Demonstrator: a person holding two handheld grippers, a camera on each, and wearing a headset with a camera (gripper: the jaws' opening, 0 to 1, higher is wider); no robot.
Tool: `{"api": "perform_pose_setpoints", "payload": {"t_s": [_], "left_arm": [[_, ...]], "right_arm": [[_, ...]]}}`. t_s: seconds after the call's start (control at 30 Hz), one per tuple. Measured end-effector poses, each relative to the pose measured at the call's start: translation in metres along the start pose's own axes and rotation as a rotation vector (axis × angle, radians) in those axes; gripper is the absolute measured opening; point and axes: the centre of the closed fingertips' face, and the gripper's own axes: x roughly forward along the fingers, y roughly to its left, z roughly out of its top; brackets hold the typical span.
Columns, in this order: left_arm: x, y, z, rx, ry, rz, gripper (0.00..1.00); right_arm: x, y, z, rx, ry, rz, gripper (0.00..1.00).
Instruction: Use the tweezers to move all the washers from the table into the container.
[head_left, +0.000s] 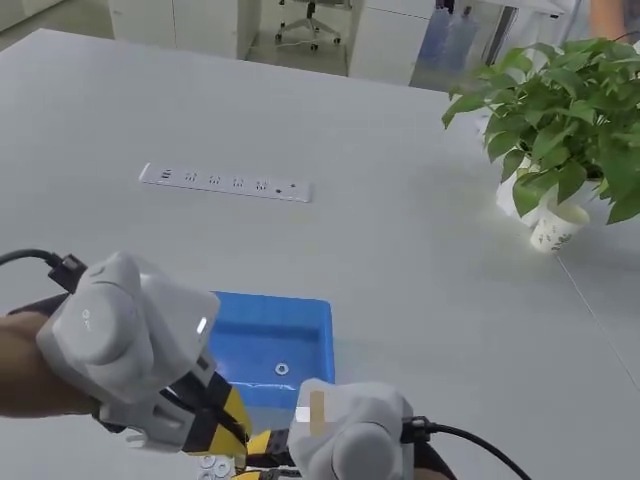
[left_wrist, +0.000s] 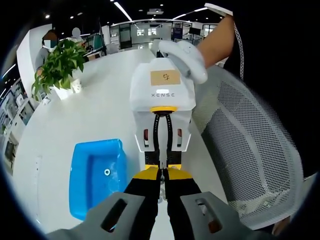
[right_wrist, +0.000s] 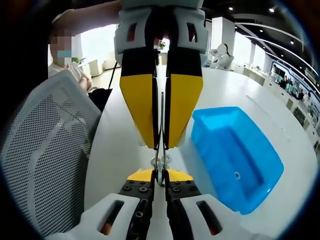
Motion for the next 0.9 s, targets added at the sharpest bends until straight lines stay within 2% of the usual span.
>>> {"api": "perform_pose_setpoints", "payload": {"t_s": [0.9], "left_arm": [[-0.024,0.007,0.031,0.017,-0.03,0.019,0.06]], "right_arm": [[-0.027,-0.011,0.027,-0.032,-0.036,-0.023,0.09]]}}
